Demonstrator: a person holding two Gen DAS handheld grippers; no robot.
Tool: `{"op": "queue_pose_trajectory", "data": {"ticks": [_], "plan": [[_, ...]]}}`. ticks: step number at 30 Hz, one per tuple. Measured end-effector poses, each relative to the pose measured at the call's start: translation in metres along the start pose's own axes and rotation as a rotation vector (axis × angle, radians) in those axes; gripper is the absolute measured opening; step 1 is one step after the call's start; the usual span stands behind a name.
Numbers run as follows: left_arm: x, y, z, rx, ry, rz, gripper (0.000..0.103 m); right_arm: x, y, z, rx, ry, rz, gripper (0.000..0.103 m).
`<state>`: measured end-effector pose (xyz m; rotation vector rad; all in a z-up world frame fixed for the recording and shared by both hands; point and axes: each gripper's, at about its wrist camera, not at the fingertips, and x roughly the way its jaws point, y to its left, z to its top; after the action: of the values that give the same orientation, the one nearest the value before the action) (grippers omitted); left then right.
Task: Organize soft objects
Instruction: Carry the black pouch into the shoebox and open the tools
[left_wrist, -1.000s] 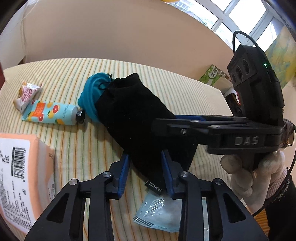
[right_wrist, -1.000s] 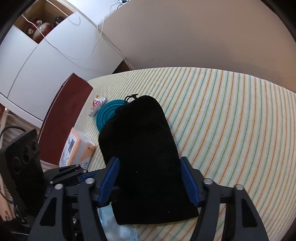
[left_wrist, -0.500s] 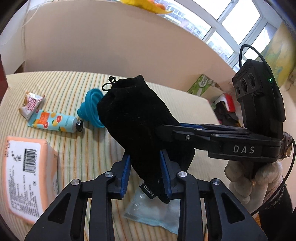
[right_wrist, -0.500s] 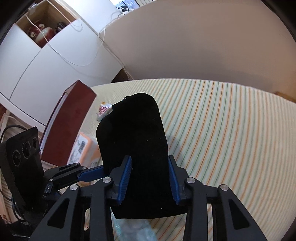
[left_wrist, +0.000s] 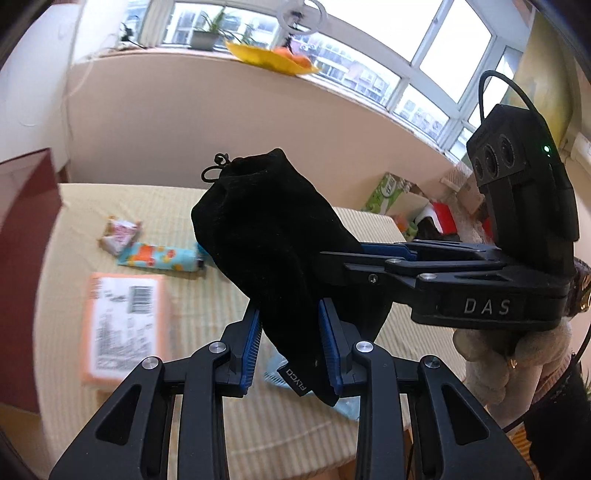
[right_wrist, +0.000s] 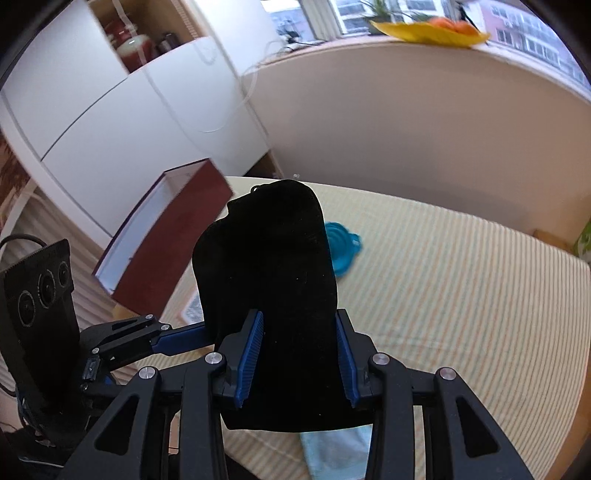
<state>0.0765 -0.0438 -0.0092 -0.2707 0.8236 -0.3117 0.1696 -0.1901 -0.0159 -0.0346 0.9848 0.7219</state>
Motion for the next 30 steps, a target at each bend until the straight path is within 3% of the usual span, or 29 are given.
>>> {"op": "queue_pose_trajectory", "data": {"ticks": [9,17,30], "plan": [[-0.065,0.046,-0.011,-0.048,-0.104,0.089,0.029,0.016,0.099,0.023,-0.189,-0.042,0.001,0.035],[-0.115,0.098,-0.019,-0.109,-0.184,0.180,0.029,0.043,0.167,0.047,-0.267,-0.043,0.093,0.035],[-0.144,0.164,-0.017,-0.157,-0.197,0.331,0.029,0.103,0.248,0.081,-0.359,-0.011,0.155,0.035]]}}
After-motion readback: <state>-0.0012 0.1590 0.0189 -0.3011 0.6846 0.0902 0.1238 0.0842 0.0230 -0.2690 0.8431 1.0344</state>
